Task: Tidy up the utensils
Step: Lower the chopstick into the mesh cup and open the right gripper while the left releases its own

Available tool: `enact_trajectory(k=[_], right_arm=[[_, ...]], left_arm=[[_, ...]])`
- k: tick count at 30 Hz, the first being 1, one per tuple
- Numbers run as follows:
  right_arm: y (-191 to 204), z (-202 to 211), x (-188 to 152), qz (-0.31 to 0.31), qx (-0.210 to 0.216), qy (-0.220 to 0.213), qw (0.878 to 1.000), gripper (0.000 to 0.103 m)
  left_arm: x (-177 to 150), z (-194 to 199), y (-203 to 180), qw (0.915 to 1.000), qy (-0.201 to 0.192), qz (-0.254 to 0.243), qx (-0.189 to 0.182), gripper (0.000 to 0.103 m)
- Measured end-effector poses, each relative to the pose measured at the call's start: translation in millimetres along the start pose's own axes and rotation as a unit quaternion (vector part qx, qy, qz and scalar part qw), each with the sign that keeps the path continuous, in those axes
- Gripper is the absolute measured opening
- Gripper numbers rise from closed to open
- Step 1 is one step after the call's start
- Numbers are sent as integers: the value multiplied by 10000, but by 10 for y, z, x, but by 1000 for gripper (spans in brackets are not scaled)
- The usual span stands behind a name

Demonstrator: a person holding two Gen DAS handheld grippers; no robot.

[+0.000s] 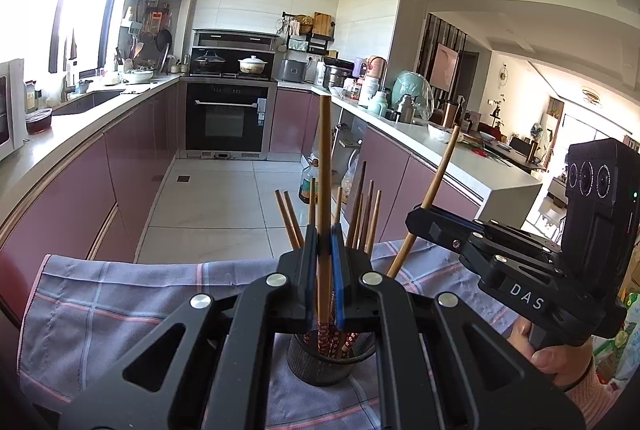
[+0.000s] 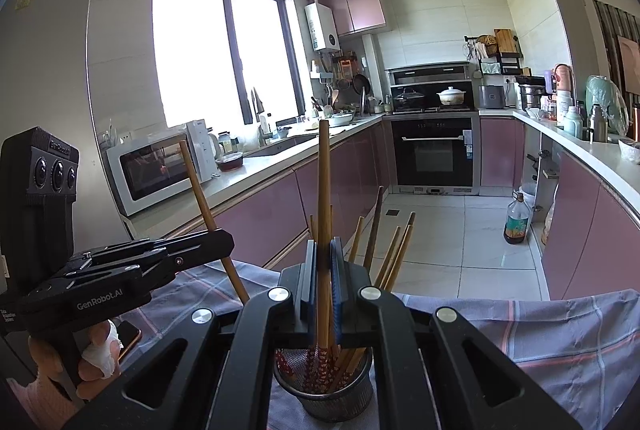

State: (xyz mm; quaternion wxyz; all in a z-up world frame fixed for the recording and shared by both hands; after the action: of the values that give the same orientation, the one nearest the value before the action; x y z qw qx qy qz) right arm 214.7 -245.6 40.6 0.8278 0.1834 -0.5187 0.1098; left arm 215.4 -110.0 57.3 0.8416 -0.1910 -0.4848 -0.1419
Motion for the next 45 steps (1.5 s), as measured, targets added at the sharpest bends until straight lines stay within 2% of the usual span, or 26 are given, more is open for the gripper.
enact_trajectory(k=[45], right_arm=[[-220, -332, -274, -304, -39, 570, 9979, 5]], left_arm=[[-302, -786, 363, 9961, 880, 14, 37, 8]])
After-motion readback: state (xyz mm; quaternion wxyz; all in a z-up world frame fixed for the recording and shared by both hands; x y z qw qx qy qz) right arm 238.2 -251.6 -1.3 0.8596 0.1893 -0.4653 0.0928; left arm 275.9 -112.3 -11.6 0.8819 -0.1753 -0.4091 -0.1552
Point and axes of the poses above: each gripper's, at about its wrist camera, not at the fingertips, and z roughly against the way its jaws point, y to its left, x to its top, the point moved 9 cm from there along -z, roughly the way its jaws point, and after that the axes turned 3 degrees about y, right-handed, at the moved point
